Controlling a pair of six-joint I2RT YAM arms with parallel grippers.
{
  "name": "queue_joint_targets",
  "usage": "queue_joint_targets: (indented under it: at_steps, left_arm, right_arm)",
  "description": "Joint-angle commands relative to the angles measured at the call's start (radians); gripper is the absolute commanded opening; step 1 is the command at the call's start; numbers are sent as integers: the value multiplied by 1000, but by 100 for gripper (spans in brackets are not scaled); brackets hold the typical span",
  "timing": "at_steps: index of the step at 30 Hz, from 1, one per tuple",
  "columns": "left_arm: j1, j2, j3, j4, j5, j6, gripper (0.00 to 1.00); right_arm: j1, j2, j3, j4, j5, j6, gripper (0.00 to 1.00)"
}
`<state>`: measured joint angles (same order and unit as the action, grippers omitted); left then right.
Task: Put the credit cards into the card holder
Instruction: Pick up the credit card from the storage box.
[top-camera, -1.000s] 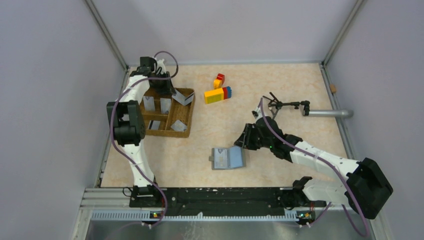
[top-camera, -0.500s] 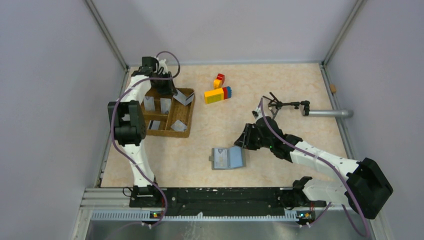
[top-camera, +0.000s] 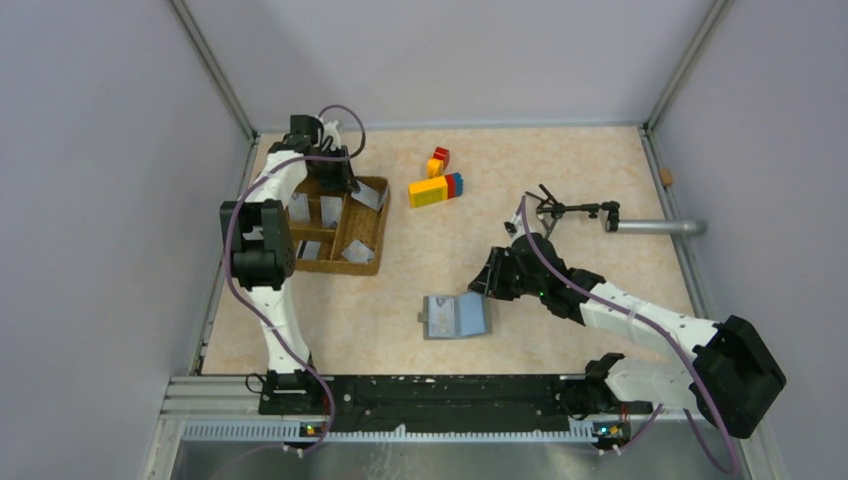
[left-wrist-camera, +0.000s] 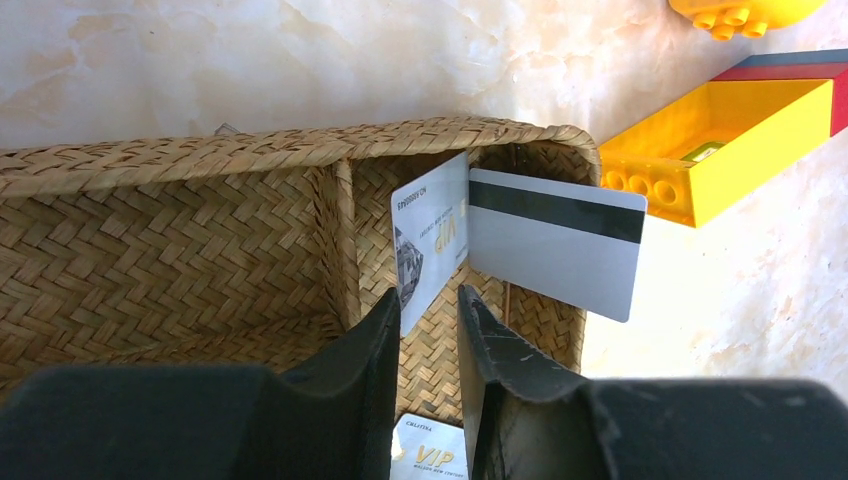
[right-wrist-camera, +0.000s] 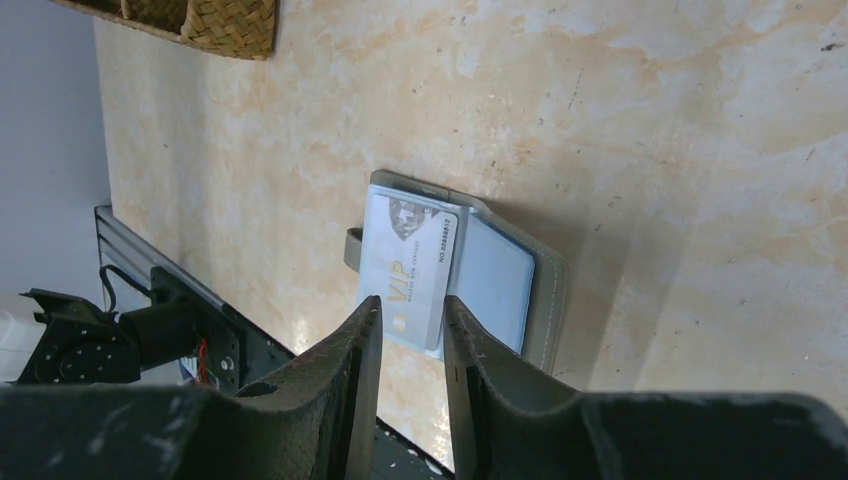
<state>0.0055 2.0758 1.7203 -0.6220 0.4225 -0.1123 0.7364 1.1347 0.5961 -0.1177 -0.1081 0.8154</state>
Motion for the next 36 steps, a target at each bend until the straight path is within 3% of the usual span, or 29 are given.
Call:
queue_joint_targets:
  at_steps: [1,28,36]
  left_arm:
    - [-1,9,31,21,22,-14,29]
    - [-61,34,21,44,38,-54,27]
    - [-93,49,24,38,-27,-79,20]
  right_arm:
    - [-11,-6,-8,33,-3,7,28]
    - [-10,-6,-15,38,-2,11,28]
    - [-10,-5,-15,38,-2,11,28]
